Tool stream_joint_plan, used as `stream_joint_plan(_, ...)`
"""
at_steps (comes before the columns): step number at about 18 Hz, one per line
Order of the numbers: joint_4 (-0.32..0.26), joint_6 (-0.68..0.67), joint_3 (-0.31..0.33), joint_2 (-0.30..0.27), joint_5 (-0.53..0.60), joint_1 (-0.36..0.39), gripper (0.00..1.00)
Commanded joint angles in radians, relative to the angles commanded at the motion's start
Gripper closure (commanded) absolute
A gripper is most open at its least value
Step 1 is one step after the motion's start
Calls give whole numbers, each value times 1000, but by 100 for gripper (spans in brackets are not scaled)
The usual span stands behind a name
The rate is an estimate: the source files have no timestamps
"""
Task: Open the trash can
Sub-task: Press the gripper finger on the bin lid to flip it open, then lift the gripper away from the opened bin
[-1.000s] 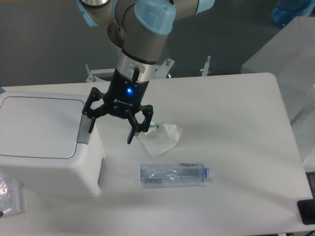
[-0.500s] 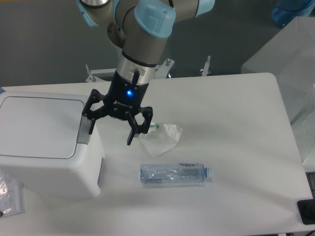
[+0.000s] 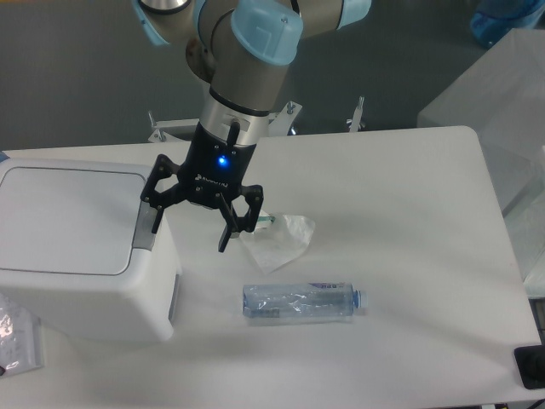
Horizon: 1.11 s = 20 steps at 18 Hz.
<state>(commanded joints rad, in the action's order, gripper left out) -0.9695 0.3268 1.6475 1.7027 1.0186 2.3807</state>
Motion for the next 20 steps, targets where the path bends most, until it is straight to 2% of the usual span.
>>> stream_joint_plan(12,0,2,9,0,2,-2,0)
stream_joint_plan(18,2,11,-14,3,2,-2,0)
stream_joint_plan(20,20,14,-18,17,5,6,0)
